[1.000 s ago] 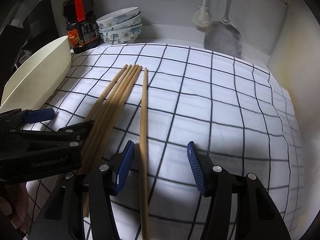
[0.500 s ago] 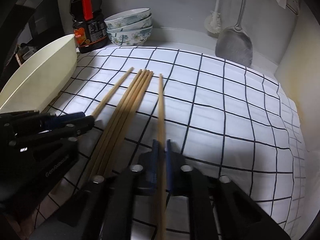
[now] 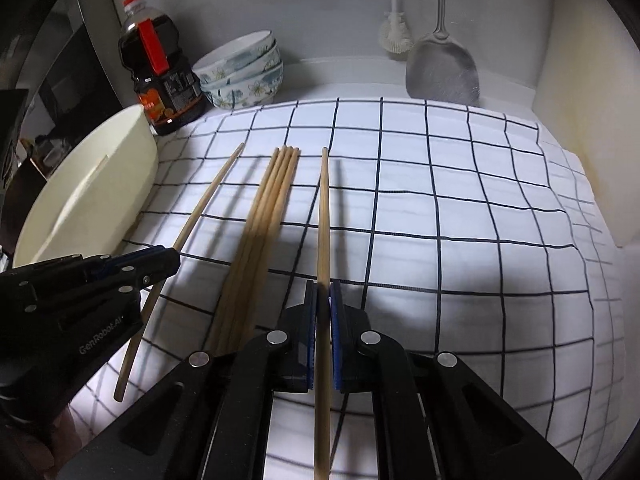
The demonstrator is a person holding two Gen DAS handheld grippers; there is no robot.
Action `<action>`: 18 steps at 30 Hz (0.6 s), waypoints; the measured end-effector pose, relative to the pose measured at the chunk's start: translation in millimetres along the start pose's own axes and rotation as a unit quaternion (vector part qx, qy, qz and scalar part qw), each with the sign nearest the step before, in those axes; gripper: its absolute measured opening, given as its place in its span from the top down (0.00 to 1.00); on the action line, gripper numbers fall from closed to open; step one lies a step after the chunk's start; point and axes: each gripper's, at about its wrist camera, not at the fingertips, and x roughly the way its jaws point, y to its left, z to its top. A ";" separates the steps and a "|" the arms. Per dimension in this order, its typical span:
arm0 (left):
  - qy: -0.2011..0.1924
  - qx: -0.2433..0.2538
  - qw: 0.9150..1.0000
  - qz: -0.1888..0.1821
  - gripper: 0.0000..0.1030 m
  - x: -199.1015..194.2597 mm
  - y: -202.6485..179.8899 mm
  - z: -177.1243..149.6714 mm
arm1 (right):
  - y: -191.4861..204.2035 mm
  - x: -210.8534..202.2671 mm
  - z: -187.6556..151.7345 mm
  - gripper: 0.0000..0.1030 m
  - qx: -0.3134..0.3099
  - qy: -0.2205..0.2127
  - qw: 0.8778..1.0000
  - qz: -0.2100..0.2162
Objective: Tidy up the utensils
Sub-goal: 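Lift the chopstick with the right gripper and carry it over the white dish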
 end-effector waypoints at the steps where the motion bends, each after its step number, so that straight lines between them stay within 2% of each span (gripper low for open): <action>1: -0.001 0.000 1.000 -0.003 0.93 -4.8 1.3 0.6 | 0.7 -3.8 0.4 0.94 0.002 -0.002 1.000 0.001; 9: -0.034 -0.001 0.999 -0.022 0.93 -62.6 29.2 3.2 | 17.9 -44.8 13.5 0.94 0.020 -0.027 0.999 0.010; 15: -0.052 -0.016 0.999 -0.007 0.93 -90.6 71.6 5.2 | 57.3 -61.7 34.9 0.94 0.003 -0.044 0.998 0.035; 18: -0.057 -0.033 0.998 0.009 0.93 -97.6 98.5 7.5 | 89.3 -60.6 47.0 0.94 -0.021 -0.047 0.997 0.051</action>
